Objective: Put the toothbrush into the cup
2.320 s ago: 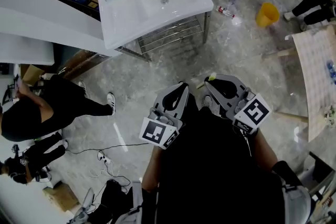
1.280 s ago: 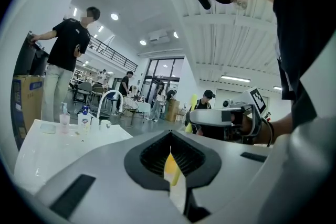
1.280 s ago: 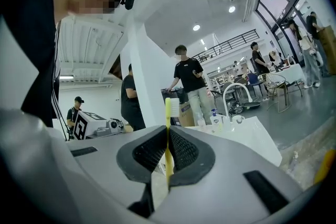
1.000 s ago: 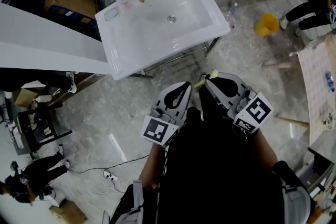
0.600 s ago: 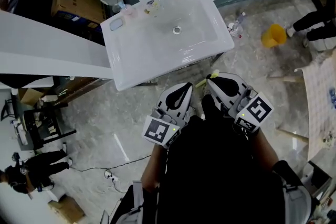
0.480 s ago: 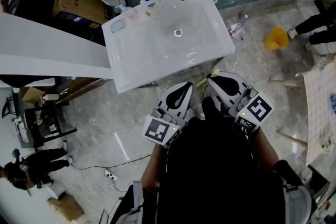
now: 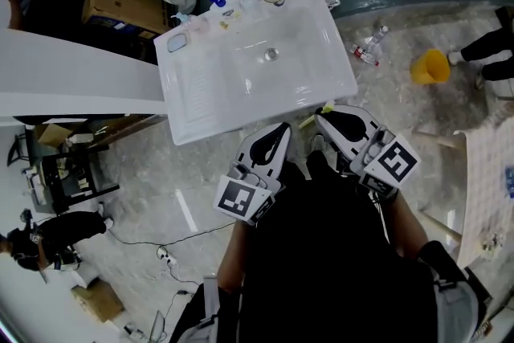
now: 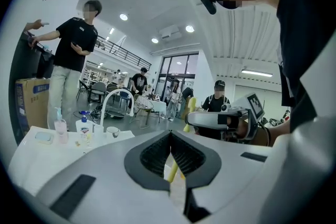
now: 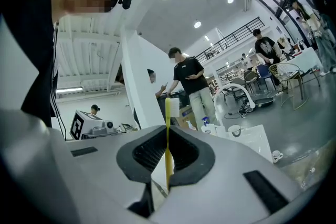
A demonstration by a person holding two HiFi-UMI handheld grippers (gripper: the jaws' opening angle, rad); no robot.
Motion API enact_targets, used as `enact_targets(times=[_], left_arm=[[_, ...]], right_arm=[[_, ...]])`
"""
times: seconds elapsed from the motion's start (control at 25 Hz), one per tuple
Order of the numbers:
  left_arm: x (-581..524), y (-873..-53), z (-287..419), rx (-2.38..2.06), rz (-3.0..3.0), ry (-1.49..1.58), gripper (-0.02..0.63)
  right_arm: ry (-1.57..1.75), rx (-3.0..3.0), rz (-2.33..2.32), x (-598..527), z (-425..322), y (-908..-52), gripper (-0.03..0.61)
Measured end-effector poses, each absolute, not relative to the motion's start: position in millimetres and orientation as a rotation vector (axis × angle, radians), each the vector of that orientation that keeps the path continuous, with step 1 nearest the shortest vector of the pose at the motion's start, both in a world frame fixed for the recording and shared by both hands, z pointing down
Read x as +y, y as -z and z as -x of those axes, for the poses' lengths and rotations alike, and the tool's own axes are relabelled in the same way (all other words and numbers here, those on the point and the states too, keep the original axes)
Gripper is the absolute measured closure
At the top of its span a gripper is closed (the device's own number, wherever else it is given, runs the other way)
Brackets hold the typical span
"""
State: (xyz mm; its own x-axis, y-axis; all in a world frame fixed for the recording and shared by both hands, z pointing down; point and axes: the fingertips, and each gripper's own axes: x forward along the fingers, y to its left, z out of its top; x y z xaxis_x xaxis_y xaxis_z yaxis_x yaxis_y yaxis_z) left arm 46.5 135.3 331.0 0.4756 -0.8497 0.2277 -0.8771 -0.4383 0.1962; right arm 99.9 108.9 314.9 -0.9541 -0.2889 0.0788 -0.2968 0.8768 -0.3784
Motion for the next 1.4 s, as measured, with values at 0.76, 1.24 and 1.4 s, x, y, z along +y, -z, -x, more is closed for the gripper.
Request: enact_targets(times=[0.76,1.24,1.4], left_arm=[[57.7,-336.7,1.3,-1.432,-2.439,-0.054,0.603],[-15.7,-357.9,78.2,-1.319,-2.489,-0.027,0.602],[-18.1,-344.5,83.0,-1.266,-2.513,-0.03,0.603]], right_arm=[[-0.582,-2.977,-0.525,37.3,-53.5,-325.0,0.554],[-0.557,-2.928,-0.666,-36.9,32.6,-329.0,0.554],[-0.544,-2.917,-0.71,-35.8,39.6,-315.9,0.554]])
